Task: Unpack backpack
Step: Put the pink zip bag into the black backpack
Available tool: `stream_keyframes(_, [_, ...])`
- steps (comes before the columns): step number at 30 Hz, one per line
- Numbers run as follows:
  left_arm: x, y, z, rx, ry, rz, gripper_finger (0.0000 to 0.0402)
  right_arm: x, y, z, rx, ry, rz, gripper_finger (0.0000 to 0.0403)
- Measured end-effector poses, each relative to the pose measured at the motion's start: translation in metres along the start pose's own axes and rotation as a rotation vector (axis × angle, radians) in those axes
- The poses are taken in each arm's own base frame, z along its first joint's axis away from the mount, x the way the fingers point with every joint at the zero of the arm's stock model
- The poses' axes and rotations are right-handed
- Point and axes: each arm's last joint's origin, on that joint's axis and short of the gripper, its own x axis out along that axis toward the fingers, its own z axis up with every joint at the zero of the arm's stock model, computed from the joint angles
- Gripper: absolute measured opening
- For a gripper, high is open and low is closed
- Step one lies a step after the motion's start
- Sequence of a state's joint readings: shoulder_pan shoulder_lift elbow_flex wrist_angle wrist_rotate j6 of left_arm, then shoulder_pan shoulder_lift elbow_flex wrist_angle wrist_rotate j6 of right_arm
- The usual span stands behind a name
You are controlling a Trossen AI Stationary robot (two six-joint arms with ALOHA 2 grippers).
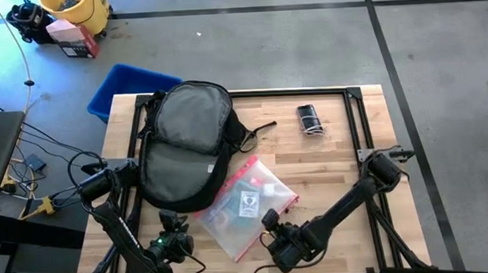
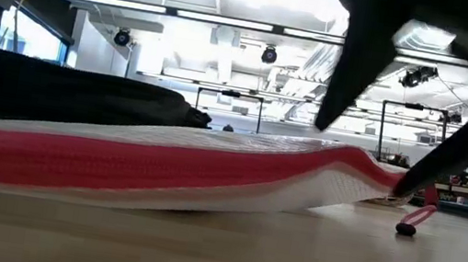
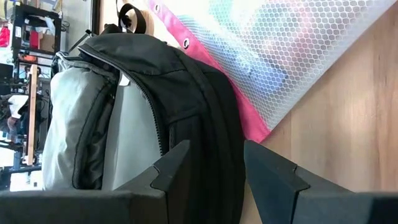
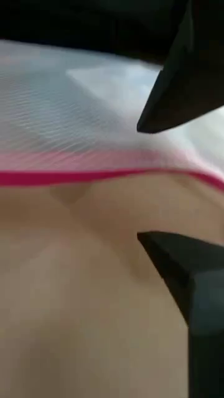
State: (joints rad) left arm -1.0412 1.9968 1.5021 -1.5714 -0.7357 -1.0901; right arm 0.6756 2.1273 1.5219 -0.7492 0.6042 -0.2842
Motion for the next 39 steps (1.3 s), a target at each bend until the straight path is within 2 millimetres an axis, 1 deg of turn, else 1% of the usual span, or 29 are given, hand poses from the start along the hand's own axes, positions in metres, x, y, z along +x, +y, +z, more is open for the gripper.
stream_keyframes(2, [0.0, 0.0, 0.0, 0.0, 0.001, 0.0, 0.0131, 0.013, 0.003, -0.001, -0.048, 0.048, -0.048, 0.0278])
stream_keyframes(4, [0.0, 0.0, 0.0, -0.001, 0.001, -0.001, 0.0131, 0.026, 0.004, -0.002, -0.045, 0.093, -0.12, 0.0279])
stream_keyframes(6, [0.0, 0.0, 0.0, -0.004, 0.009, -0.005, 0.0131, 0.037, 0.002, -0.003, 0.035, 0.128, -0.212, 0.0267])
stream_keyframes(7, [0.0, 0.0, -0.001, -0.006, 0.024, -0.012, 0.0131, 0.041, 0.0, -0.005, 0.085, 0.139, -0.236, 0.0252])
stream_keyframes(9, [0.0, -0.001, -0.002, -0.009, 0.058, -0.03, 0.0131, 0.044, -0.004, -0.007, 0.208, 0.137, -0.251, 0.0202])
stream_keyframes(11, [0.0, -0.002, -0.003, -0.01, 0.102, -0.053, 0.0131, 0.045, -0.009, -0.008, 0.344, 0.128, -0.261, 0.0125])
stream_keyframes(13, [0.0, -0.002, -0.004, -0.009, 0.147, -0.076, 0.0131, 0.04, -0.015, -0.008, 0.43, 0.129, -0.241, 0.0041])
stream_keyframes(14, [-0.001, -0.003, -0.005, -0.008, 0.167, -0.086, 0.0132, 0.036, -0.017, -0.008, 0.452, 0.131, -0.234, 0.0022])
stream_keyframes(17, [-0.001, -0.003, -0.006, 0.02, 0.213, -0.114, 0.014, 0.017, -0.022, -0.008, 0.537, 0.14, -0.272, 0.0007])
stream_keyframes(20, [-0.003, 0.001, -0.006, 0.05, 0.233, -0.146, 0.0157, -0.012, -0.028, -0.006, 0.6, 0.127, -0.3, 0.0002])
stream_keyframes(23, [-0.009, 0.017, 0.003, 0.019, 0.27, -0.221, 0.0179, -0.042, -0.031, -0.005, 0.65, 0.1, -0.347, 0.0])
stream_keyframes(26, [-0.016, 0.039, 0.011, -0.029, 0.19, -0.235, 0.0195, -0.07, -0.032, -0.005, 0.686, 0.076, -0.421, 0.0])
stream_keyframes(28, [-0.014, 0.052, 0.01, -0.019, 0.167, -0.231, 0.0201, -0.09, -0.036, -0.005, 0.72, 0.055, -0.462, 0.0])
stream_keyframes(30, [-0.005, 0.064, 0.006, -0.014, 0.218, -0.247, 0.0204, -0.106, -0.039, -0.005, 0.759, 0.036, -0.48, 0.0])
stream_keyframes(33, [0.014, 0.078, -0.007, 0.017, 0.33, -0.275, 0.0205, -0.122, -0.041, -0.004, 0.771, 0.012, -0.483, 0.0])
stream_keyframes(37, [0.042, 0.082, -0.027, 0.063, 0.413, -0.324, 0.0204, -0.138, -0.041, -0.002, 0.763, -0.026, -0.496, 0.0])
stream_keyframes(39, [0.056, 0.079, -0.035, 0.081, 0.424, -0.346, 0.0199, -0.145, -0.04, 0.0, 0.761, -0.05, -0.505, 0.0])
